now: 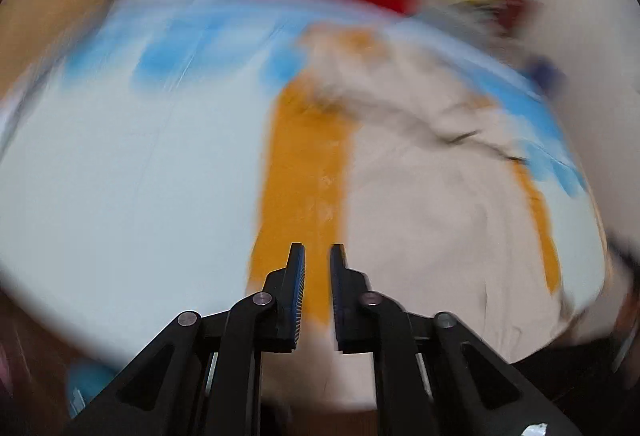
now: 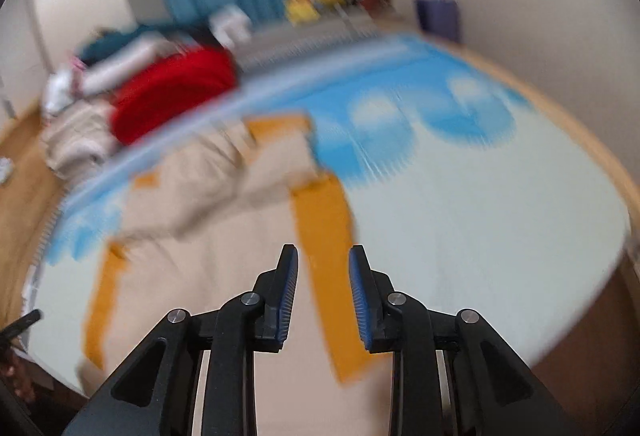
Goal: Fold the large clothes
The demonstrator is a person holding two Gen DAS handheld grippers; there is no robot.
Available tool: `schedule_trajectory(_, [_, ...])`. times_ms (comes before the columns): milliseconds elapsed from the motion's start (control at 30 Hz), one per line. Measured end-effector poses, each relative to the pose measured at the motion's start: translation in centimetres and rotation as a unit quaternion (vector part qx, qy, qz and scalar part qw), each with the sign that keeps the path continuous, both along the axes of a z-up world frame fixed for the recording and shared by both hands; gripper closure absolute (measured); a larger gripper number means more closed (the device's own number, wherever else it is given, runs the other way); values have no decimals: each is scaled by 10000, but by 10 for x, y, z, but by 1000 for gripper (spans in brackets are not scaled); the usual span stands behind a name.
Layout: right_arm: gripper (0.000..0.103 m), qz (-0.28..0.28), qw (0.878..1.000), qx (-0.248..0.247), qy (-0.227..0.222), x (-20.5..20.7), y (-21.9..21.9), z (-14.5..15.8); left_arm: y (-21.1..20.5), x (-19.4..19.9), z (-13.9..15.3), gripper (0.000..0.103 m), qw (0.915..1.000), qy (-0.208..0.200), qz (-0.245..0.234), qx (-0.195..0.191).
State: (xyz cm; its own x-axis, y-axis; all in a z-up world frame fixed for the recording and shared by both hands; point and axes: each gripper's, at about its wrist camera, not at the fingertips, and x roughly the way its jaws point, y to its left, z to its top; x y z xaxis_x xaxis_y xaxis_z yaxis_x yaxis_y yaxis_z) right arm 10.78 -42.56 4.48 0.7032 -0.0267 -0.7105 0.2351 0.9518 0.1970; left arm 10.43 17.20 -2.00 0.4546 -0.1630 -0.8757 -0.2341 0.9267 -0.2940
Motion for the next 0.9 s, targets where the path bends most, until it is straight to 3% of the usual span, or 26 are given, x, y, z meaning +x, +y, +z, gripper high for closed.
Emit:
schedule_trajectory(33, [75, -73, 9993, 296, 200, -3, -11, -13, 7, -1, -7, 97, 9996, 105, 192, -198])
schedule_trajectory(67, [75, -76, 9987, 498, 105, -10, -20, -21, 14, -2, -16, 97, 9982, 298, 382, -365])
schedule_trajectory(133, [75, -171, 9990, 169, 368, -8, -27, -39, 20, -2, -25, 97, 9959, 610, 555, -368])
schedule_trajectory(167, [75, -285, 9971, 117, 701, -4, -31, -52, 20, -1, -25, 97, 9963, 618, 491, -330])
schedule_trajectory(267, [75, -132, 9914, 685, 1104, 7, -36, -74, 20, -5, -38, 91, 9981, 480, 365, -157])
schedule_trajectory(400, [69, -114, 9821, 215, 1870, 19, -27, -101, 37, -3, -92, 93, 9853, 1333, 922, -536])
schedule_trajectory(533, [65, 71, 9678, 89, 2514, 17, -23, -136, 44, -3, -99, 75, 9833, 1428, 967, -577])
schedule_trajectory(633, [62, 126, 9602, -2, 2792, 18, -22, -150, 42, -5, -102, 74, 9819, 1451, 828, -895])
schedule_trajectory(667, [62, 113, 9596, 13, 2811, 17, -23, -151, 40, -7, -104, 75, 9823, 1474, 754, -882])
schedule_trajectory(733, [62, 89, 9597, 18, 2810, 15, -24, -150, 36, -12, -101, 99, 9834, 1461, 572, -913])
schedule_trajectory(767, [65, 94, 9596, 27, 2813, 14, -23, -150, 35, -16, -93, 100, 9854, 1311, 516, -957])
schedule_trajectory(800, [87, 111, 9603, 37, 2786, 11, -23, -148, 35, -23, -77, 100, 9889, 1004, 502, -975])
schedule_trajectory(833, [99, 145, 9623, 62, 2714, 7, -23, -145, 36, -30, -69, 100, 9902, 849, 537, -974])
schedule_trajectory(867, [100, 148, 9650, 119, 2616, 5, -23, -140, 38, -33, -67, 100, 9899, 845, 592, -974])
schedule_trajectory(900, [101, 141, 9665, 143, 2557, 4, -24, -137, 40, -41, -75, 100, 9865, 1086, 740, -977])
